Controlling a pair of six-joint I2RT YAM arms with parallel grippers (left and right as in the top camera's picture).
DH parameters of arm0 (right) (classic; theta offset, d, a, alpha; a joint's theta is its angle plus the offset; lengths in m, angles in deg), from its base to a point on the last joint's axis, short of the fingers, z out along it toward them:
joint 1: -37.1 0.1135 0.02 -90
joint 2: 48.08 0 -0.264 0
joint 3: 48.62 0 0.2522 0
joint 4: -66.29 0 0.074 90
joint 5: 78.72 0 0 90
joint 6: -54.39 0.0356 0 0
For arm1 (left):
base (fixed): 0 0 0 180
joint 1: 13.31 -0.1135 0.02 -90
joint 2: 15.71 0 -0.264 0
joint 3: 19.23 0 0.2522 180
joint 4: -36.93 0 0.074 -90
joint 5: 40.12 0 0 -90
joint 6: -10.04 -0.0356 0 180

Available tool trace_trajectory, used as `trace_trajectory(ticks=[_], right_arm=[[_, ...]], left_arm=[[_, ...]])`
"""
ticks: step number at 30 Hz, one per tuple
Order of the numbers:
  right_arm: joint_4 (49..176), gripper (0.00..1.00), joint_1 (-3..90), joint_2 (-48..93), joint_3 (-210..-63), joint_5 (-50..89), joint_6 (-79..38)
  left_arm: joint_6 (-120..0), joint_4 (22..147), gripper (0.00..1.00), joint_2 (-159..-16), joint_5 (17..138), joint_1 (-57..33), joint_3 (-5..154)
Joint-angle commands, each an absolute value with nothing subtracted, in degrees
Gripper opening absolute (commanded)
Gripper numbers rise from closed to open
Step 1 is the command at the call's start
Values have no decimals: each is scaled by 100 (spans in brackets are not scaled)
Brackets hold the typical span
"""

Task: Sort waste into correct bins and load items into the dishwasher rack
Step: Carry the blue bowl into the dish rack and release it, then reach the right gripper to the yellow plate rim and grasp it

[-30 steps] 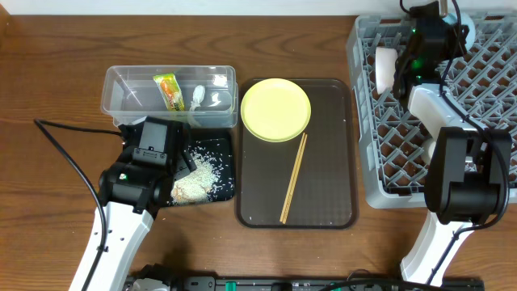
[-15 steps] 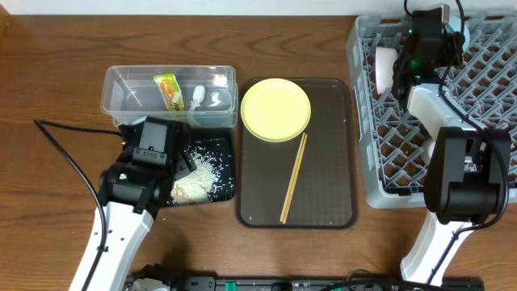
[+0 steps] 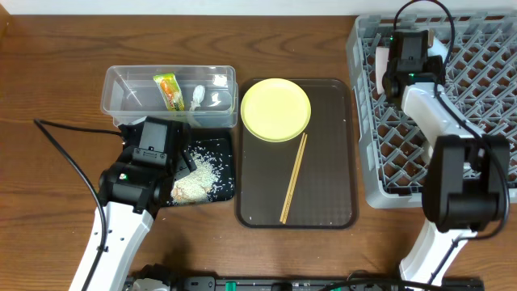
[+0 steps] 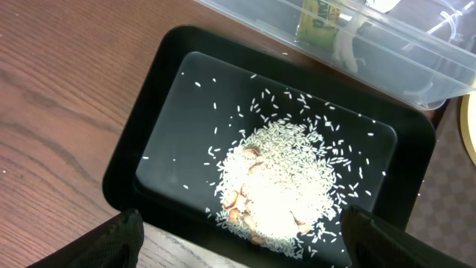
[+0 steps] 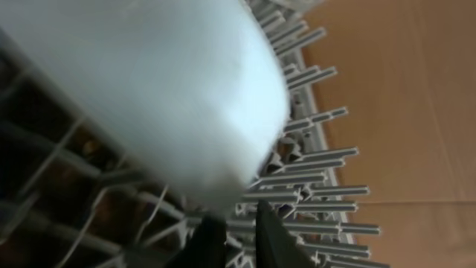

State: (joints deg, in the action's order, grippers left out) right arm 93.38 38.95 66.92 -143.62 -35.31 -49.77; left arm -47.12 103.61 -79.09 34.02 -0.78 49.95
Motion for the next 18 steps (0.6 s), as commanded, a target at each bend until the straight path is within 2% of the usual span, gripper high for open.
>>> trace_trajectory(ticks=[1, 3, 4, 8, 13, 18], right_arm=[[9751, 23, 3890, 5958, -14379, -2633, -4290], [10138, 37, 3923, 5646, -14379, -2084, -4290], [10341, 40, 3954, 5482, -14379, -1798, -4290], [11097, 41, 4166, 4876, -14379, 100, -4157], [11504, 41, 4590, 4623, -14377, 2198, -3077], [11539, 41, 5302, 5040, -14285, 1942, -2350]], left_arm=[[-4664, 10379, 87, -7904, 3267, -93, 5028], [-4664, 10377, 87, -7904, 3267, -93, 5028], [-4664, 10377, 88, -7904, 3267, -93, 5028], [-4664, 10379, 88, -7904, 3267, -93, 5028], [-4664, 10377, 88, -7904, 3267, -93, 5028], [-4664, 10381, 88, -7904, 3267, -93, 5028]])
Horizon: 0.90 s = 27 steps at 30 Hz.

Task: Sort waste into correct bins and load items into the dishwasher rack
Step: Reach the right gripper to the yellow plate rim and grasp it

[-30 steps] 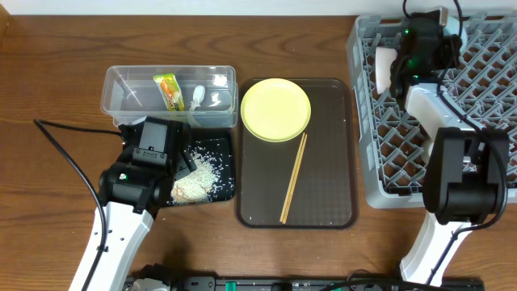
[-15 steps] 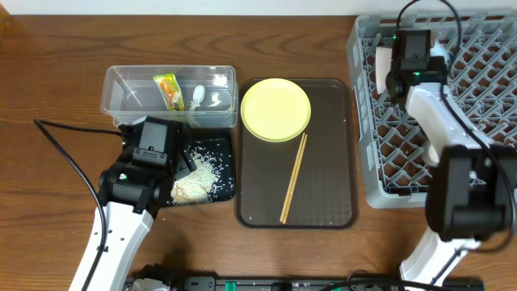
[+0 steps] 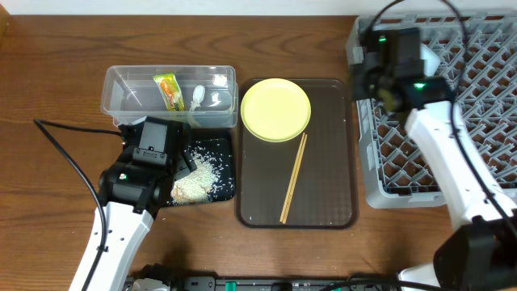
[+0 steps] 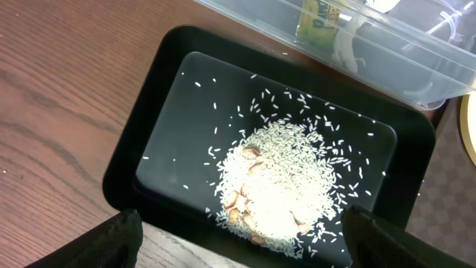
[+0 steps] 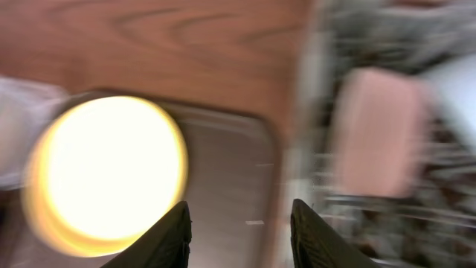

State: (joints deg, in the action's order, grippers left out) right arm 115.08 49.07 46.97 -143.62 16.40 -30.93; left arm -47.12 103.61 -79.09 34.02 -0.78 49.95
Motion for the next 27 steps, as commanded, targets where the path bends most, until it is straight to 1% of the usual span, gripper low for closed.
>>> trace_trajectory(ticks=[1, 7, 10, 18, 21, 26, 27], right_arm=[[11536, 41, 5383, 5138, -14285, 1811, -2256], [11449, 40, 5820, 6021, -14285, 1011, -1530], [11320, 37, 5881, 6441, -14285, 991, -1147], [10844, 29, 5967, 7136, -14285, 1022, -715], [10813, 20, 5969, 7285, -14285, 1026, -448], [10682, 1, 5991, 7339, -14285, 1028, -201], [10616, 1, 5997, 7331, -14292, 1033, -197]], left_arm=[[-4664, 10379, 88, -7904, 3267, -93, 5028], [-4664, 10381, 88, -7904, 3267, -93, 5028], [-4664, 10381, 88, -7904, 3267, -93, 5028], [-4662, 10381, 88, -7904, 3269, -93, 5028], [-4662, 10381, 88, -7904, 3269, -93, 5028], [-4664, 10381, 88, -7904, 3269, -93, 5028], [-4664, 10381, 88, -7904, 3269, -93, 5028]])
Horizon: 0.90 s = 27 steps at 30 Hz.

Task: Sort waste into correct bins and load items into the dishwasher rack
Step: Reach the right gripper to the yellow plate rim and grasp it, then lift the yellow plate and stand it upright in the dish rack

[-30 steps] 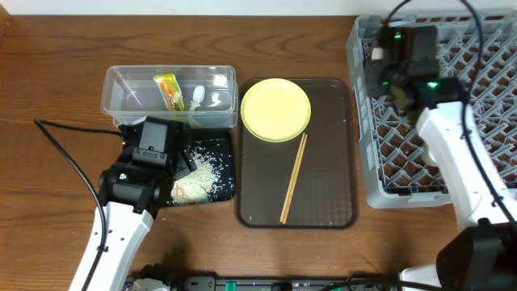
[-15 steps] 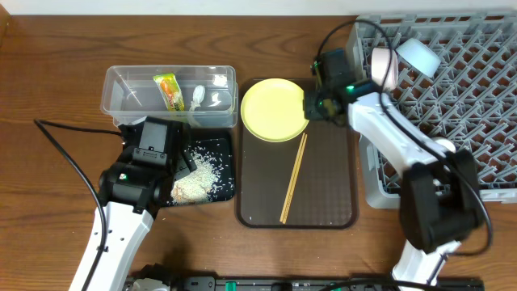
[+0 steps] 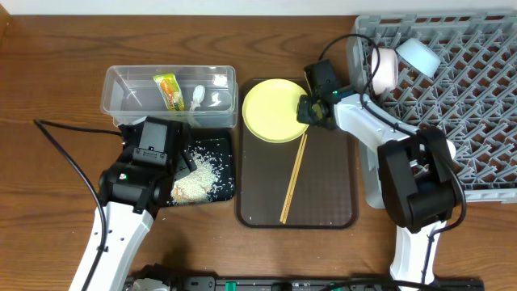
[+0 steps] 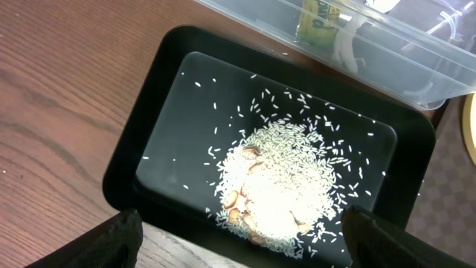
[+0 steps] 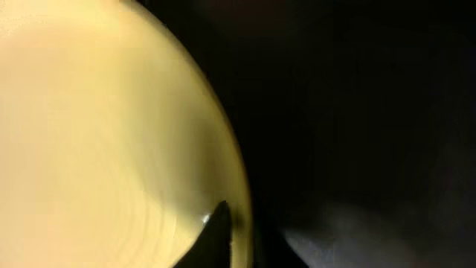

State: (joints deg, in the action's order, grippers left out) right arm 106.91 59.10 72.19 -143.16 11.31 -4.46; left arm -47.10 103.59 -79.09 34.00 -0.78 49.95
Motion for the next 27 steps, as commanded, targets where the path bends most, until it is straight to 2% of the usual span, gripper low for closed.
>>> trace_trajectory(ticks=[1, 7, 14, 21, 27], right_arm=[[10568, 1, 5995, 7307, -14307, 1050, -197], [10520, 1, 5739, 6633, -14419, 954, -516], [11091, 1, 5173, 5025, -14419, 580, -1794], [11893, 1, 4386, 3777, -14419, -880, -3141], [12070, 1, 3862, 3388, -14419, -2187, -4747]], left_arm=[[-4664, 10381, 88, -7904, 3269, -93, 5028], [-4664, 10381, 88, -7904, 3269, -93, 5028], [-4664, 10379, 88, -7904, 3269, -93, 5028], [-4664, 10379, 88, -7904, 3269, -93, 5028], [-4662, 10377, 88, -7904, 3269, -93, 5028]])
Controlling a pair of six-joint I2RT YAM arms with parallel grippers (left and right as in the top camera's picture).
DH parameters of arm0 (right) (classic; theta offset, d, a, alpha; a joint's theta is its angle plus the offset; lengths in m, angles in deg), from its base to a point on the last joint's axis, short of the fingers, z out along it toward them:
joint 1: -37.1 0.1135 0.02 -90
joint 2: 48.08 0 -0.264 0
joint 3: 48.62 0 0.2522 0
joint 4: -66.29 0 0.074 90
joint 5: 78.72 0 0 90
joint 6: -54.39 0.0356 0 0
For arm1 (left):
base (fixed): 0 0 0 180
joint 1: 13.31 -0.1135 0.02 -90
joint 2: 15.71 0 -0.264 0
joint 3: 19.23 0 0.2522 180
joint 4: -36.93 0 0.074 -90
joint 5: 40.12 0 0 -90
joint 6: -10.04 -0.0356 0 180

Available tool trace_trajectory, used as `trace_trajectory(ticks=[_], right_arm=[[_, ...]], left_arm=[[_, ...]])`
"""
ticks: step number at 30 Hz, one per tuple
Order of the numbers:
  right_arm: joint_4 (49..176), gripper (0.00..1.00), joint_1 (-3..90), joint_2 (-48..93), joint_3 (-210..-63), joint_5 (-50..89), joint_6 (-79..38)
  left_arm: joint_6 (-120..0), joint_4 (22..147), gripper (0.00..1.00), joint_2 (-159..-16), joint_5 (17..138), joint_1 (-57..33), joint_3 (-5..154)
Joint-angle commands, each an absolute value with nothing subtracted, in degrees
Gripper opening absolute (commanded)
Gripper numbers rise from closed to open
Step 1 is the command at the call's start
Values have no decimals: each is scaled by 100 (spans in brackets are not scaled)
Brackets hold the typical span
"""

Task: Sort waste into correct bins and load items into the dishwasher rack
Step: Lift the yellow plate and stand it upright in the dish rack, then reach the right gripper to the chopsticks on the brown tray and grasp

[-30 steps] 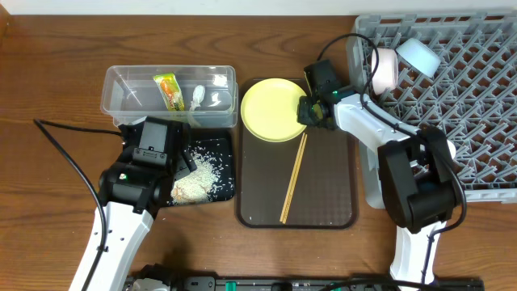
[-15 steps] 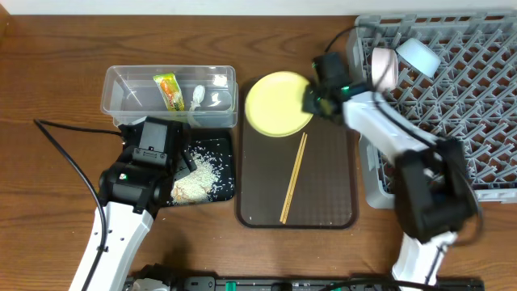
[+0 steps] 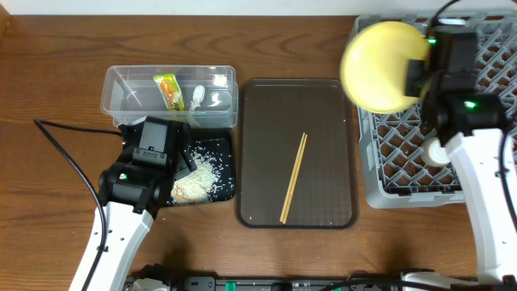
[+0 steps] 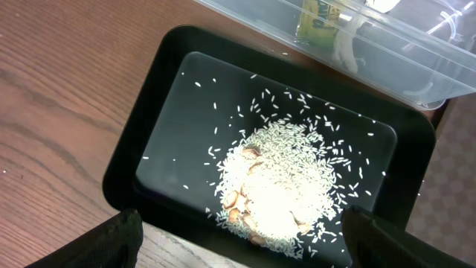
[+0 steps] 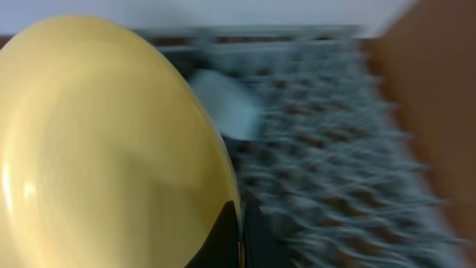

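My right gripper point(image 3: 414, 79) is shut on the rim of the yellow plate point(image 3: 378, 55), which hangs in the air over the left edge of the grey dishwasher rack point(image 3: 477, 174). In the right wrist view the plate point(image 5: 111, 141) fills the left half, with my right gripper point(image 5: 239, 231) pinching its edge and the blurred rack point(image 5: 327, 171) behind. A wooden chopstick point(image 3: 293, 178) lies on the brown tray point(image 3: 323, 202). My left gripper point(image 4: 238, 242) stands open over the black bin point(image 4: 149, 126) of rice point(image 4: 279, 186).
A clear bin point(image 3: 129, 97) holding a green packet point(image 3: 167, 89) and white scraps stands behind the black bin point(image 3: 224, 158). A pale cup point(image 5: 223, 104) shows in the rack behind the plate. The left arm point(image 3: 129, 194) rests at the front left.
My right gripper was shut on the plate's rim down on the brown tray. It now holds the plate lifted, to the right, over the rack's left edge. The left arm is unchanged.
My right gripper was at the rack's back left by a white cup. Then it was above the rack's left edge, facing the plate on the tray. Then it gripped the plate's rim on the tray. Now the plate hangs over the rack.
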State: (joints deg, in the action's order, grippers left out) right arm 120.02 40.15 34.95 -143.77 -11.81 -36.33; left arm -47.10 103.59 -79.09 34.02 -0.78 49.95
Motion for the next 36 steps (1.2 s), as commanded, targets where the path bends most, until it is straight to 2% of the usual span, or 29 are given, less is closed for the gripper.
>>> trace_trajectory(ticks=[1, 5, 16, 28, 29, 31, 32, 35, 36], right_arm=[[12129, 1, 3827, 3390, -14416, -2554, -4837], [12360, 1, 3783, 3475, -14390, -3658, -4850], [12614, 1, 3831, 3952, -14250, -3669, -3716], [12566, 2, 4238, 4616, -14250, -3273, -3342], [12564, 6, 4275, 4642, -14250, -3172, -3182], [12570, 36, 4299, 4644, -14252, -2877, -2975], [12570, 43, 4297, 4629, -14252, -2676, -2959], [12575, 55, 4297, 4513, -14279, -2191, -2841], [12577, 56, 4297, 4437, -14300, -1951, -2813]], left_arm=[[-4662, 10377, 88, -7904, 3269, -93, 5028], [-4662, 10377, 88, -7904, 3269, -93, 5028], [-4664, 10381, 88, -7904, 3271, -93, 5028], [-4662, 10394, 88, -7904, 3271, -93, 5028], [-4662, 10399, 88, -7904, 3271, -93, 5028], [-4664, 10401, 88, -7904, 3271, -93, 5028], [-4664, 10401, 88, -7904, 3271, -93, 5028], [-4664, 10403, 88, -7904, 3271, -93, 5028], [-4664, 10405, 88, -7904, 3271, -93, 5028]])
